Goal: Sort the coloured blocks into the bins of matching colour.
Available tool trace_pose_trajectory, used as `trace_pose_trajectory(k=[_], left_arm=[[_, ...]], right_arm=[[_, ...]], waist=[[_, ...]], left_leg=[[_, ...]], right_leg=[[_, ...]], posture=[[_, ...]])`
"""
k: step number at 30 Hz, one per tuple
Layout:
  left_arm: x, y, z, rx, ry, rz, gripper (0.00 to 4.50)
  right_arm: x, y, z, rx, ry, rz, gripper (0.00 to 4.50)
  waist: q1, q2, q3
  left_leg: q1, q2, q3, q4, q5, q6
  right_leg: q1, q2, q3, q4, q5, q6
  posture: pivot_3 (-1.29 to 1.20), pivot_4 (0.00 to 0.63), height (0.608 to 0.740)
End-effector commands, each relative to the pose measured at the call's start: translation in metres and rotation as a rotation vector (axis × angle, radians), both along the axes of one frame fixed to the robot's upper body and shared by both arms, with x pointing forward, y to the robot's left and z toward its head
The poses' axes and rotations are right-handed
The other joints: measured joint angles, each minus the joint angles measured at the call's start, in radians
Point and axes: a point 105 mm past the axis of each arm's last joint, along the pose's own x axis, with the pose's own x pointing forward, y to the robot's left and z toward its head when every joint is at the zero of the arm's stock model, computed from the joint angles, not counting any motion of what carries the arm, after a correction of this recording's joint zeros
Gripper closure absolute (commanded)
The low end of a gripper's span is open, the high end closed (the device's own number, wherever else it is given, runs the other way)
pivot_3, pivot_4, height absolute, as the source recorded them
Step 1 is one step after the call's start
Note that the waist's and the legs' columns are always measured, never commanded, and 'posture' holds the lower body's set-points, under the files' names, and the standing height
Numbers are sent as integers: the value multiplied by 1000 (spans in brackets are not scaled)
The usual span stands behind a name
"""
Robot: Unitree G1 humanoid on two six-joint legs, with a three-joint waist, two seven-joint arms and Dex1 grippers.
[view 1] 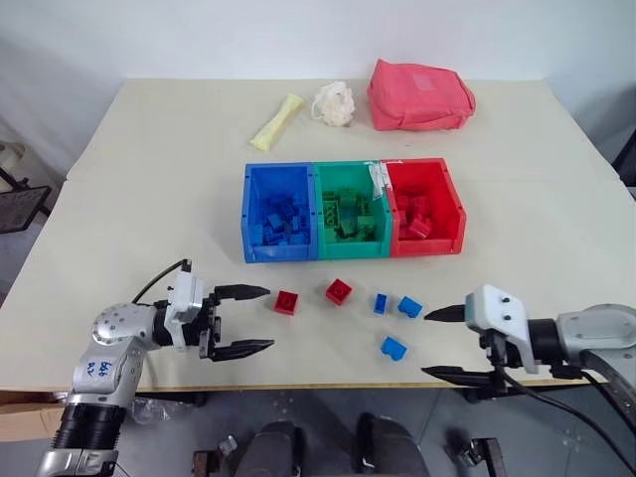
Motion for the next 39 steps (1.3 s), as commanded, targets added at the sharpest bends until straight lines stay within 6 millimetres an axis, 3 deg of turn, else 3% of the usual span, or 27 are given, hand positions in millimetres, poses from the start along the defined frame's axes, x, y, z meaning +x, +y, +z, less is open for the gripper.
trace_pose_trajectory(k=[1, 6, 15, 19, 27, 33, 39], left_arm=[[-8, -1, 13, -18, -32, 1, 0], [-16, -3, 11, -23, -9, 15, 0], [-23, -9, 9, -45, 8, 23, 0], [-21, -10, 8, -51, 4, 26, 0], [-16, -11, 8, -59, -10, 37, 0], [-8, -11, 9, -66, -31, 64, 0], [14, -7, 18, -96, -99, 192, 0]], right_arm=[[-3, 7, -2, -6, 3, 11, 22], [-8, 10, -12, -17, 38, 19, 22], [5, 24, -31, 2, 55, -10, 22], [6, 26, -37, -2, 65, -11, 896], [16, 30, -30, 21, 18, -32, 3568], [27, 38, -13, 69, -43, -27, 3671], [51, 59, 26, 180, -152, -11, 3671]], waist=[[1, 0, 0], [-1, 0, 0], [1, 0, 0], [-1, 0, 0], [-2, 0, 0], [-1, 0, 0], [-3, 0, 0]], left_leg=[[0, 0, 0, 0, 0, 0], [0, 0, 0, 0, 0, 0], [0, 0, 0, 0, 0, 0], [0, 0, 0, 0, 0, 0], [1, 0, 0, 0, 0, 0], [0, 0, 0, 0, 0, 0], [0, 0, 1, 0, 0, 0]], right_leg=[[0, 0, 0, 0, 0, 0], [0, 0, 0, 0, 0, 0], [0, 0, 0, 0, 0, -1], [0, 1, 0, 0, 0, -1], [0, 4, 0, 0, 0, -1], [0, 5, 0, 0, 0, -1], [-1, 5, -1, 1, 0, -1]], posture=[[0, 150, 740], [0, 150, 740], [0, 150, 740], [0, 150, 740], [0, 150, 740], [0, 150, 740], [0, 150, 740]])
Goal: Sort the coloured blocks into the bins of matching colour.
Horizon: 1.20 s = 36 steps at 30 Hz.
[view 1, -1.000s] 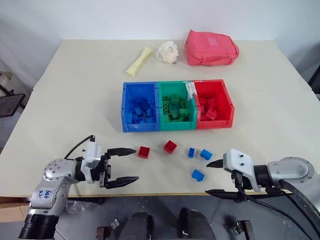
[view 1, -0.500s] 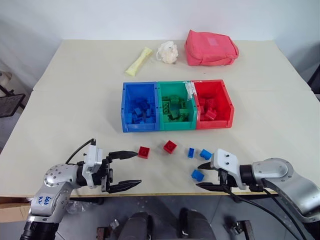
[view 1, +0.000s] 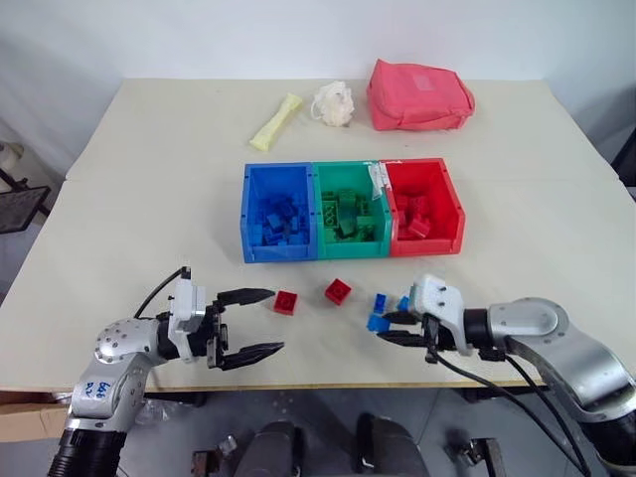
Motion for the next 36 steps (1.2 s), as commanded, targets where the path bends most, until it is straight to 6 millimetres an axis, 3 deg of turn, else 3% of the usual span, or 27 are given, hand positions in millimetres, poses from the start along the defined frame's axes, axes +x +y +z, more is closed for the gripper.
trace_pose_trajectory(k=[1, 7, 13, 19, 24, 30, 36], left_arm=[[12, 3, 12, -24, -76, 92, 0], [28, 7, 24, -77, -160, 248, 0], [36, 14, 31, -117, -215, 381, 0], [38, 20, 31, -141, -216, 455, 0], [37, 24, 34, -132, -226, 460, 0], [38, 24, 37, -118, -237, 419, 0], [34, 15, 32, -65, -218, 286, 0]], right_arm=[[13, 11, 28, 68, -80, 10, 3671], [36, 38, 58, 160, -183, 67, 3671], [58, 72, 74, 219, -252, 143, 3671], [96, 110, 80, 224, -304, 112, 3671], [109, 129, 88, 278, -346, 93, 1974], [100, 120, 93, 293, -361, 142, 55], [69, 96, 88, 282, -329, 260, 55]], waist=[[1, 0, 0], [-1, 0, 0], [-10, 0, 0], [-28, 0, 0], [-30, 0, 0], [-28, 0, 0], [-29, 0, 0]], left_leg=[[0, 0, 0, 0, 0, 0], [0, 0, 0, 0, 0, 0], [0, -1, 1, 0, 0, 0], [1, -1, 0, -1, 0, 0], [0, -2, -1, 0, 0, 0], [0, -2, -1, -1, 0, 0], [0, -3, -2, -1, 0, 0]], right_leg=[[0, 0, 0, 0, 0, 0], [-1, 1, -1, 1, 0, 0], [-1, 2, -5, 2, 0, 0], [-3, 2, -8, 8, 0, 0], [-4, 2, -7, 10, 0, 0], [-4, 2, -8, 10, 0, 0], [-3, 2, -7, 10, 0, 0]], posture=[[0, 150, 740], [0, 150, 740], [0, 150, 740], [0, 150, 740], [0, 150, 740], [0, 150, 740], [0, 150, 740]])
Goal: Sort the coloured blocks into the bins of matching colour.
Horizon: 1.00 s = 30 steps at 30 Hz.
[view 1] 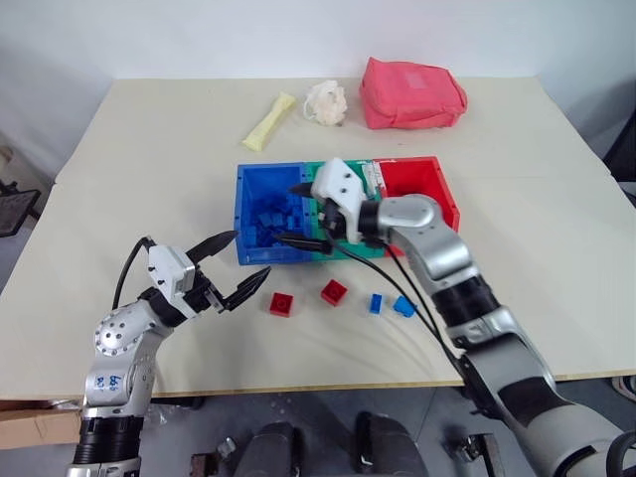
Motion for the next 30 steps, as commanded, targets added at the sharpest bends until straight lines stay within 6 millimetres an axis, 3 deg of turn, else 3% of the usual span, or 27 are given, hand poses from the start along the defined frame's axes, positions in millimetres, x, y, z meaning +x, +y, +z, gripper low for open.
trace_pose_trajectory(k=[1, 6, 10, 14, 18, 23, 30], left_arm=[[-5, -6, -1, 39, 1, -95, 0], [-13, -12, -14, 143, 59, -255, 0], [-15, -12, -24, 199, 101, -326, 0], [-16, -12, -29, 217, 115, -354, 0], [-23, -11, -35, 239, 141, -381, 0], [-28, -4, -37, 241, 162, -379, 0], [-37, 1, -39, 232, 179, -346, 0]], right_arm=[[-19, -8, 11, 17, -24, 65, 55], [-52, -55, -16, -103, 61, 80, 55], [-70, -98, -44, -255, 165, -19, 55], [-82, -126, -58, -324, 227, -103, 55], [-97, -170, -73, -402, 308, -242, 55], [-99, -183, -74, -413, 320, -285, 55], [-85, -175, -75, -368, 310, -310, 55]], waist=[[-3, 0, 0], [8, 0, 0], [7, 0, 0], [8, 0, 0], [10, 0, 0], [13, 0, 0], [10, 0, 0]], left_leg=[[0, 0, 0, 0, 0, 0], [0, 1, 0, 0, 0, 0], [0, 1, 2, 0, 0, 0], [0, 2, 2, 0, 0, 0], [0, 3, 2, -1, -1, 0], [0, 3, 2, 0, -1, 0], [0, 5, 1, 0, -1, -1]], right_leg=[[0, 0, 0, 0, 0, 0], [0, 0, -1, -1, 0, -1], [2, -1, -1, -5, 0, 0], [2, -1, -1, -7, 0, 0], [3, -1, 0, -8, 0, 0], [4, -2, 4, -10, 0, 0], [3, -4, 6, -10, 0, 0]], posture=[[0, 150, 740], [0, 150, 740], [0, 150, 740], [0, 150, 740], [0, 150, 740], [0, 150, 740], [0, 150, 740]])
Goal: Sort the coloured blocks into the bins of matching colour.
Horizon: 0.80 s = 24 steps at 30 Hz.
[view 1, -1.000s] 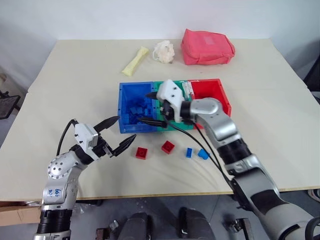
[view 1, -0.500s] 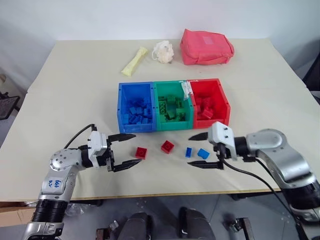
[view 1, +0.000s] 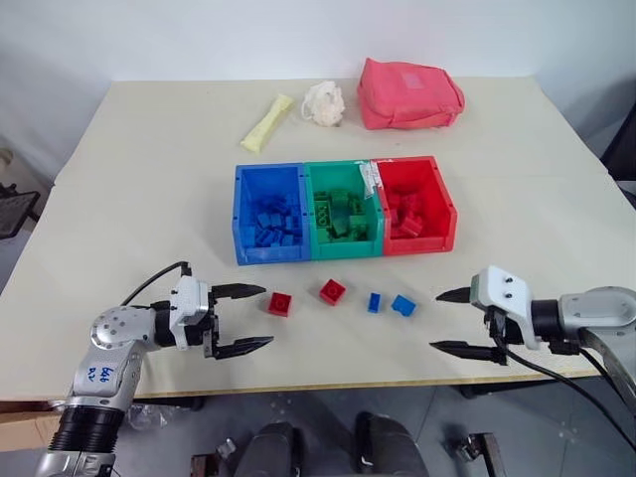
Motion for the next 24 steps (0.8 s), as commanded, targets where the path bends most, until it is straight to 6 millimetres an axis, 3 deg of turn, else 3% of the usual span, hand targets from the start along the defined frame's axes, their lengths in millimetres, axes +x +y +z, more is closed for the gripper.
trace_pose_trajectory(k=[1, 9, 12, 20, 21, 24], left_arm=[[-8, 3, 7, -7, -26, 14, 0], [-17, -2, 6, -32, -16, 37, 0], [-18, -2, 7, -34, -15, 43, 0], [-16, -1, 6, -38, -15, 47, 0], [-15, -1, 6, -39, -15, 46, 0], [-12, -2, 6, -43, -18, 42, 0]], right_arm=[[8, 7, 0, 30, -18, -4, 55], [25, 18, -16, 48, 3, -21, 55], [32, 18, -23, 41, 9, -48, 661], [34, 20, -20, 54, -12, -56, 3420], [34, 21, -19, 58, -17, -56, 3630], [33, 24, -10, 76, -41, -49, 3627]], waist=[[-1, 0, 0], [8, 0, 0], [11, 0, 0], [12, 0, 0], [13, 0, 0], [14, 0, 0]], left_leg=[[0, 0, 0, 0, 0, 0], [0, 0, 0, 0, 0, 0], [0, 0, 0, 1, 0, 0], [0, 0, 1, 0, 0, 0], [0, 0, 1, 1, 0, 0], [0, 0, 1, 1, 0, 0]], right_leg=[[0, 0, 0, 0, 0, 0], [0, 0, 0, 0, 0, 0], [0, 0, 0, 0, 0, 0], [0, 2, 0, 0, 0, 0], [0, 2, 0, 0, 0, 0], [0, 2, 0, 0, 0, 0]], posture=[[0, 150, 740], [0, 150, 740], [0, 150, 740], [0, 150, 740], [0, 150, 740], [0, 150, 740]])
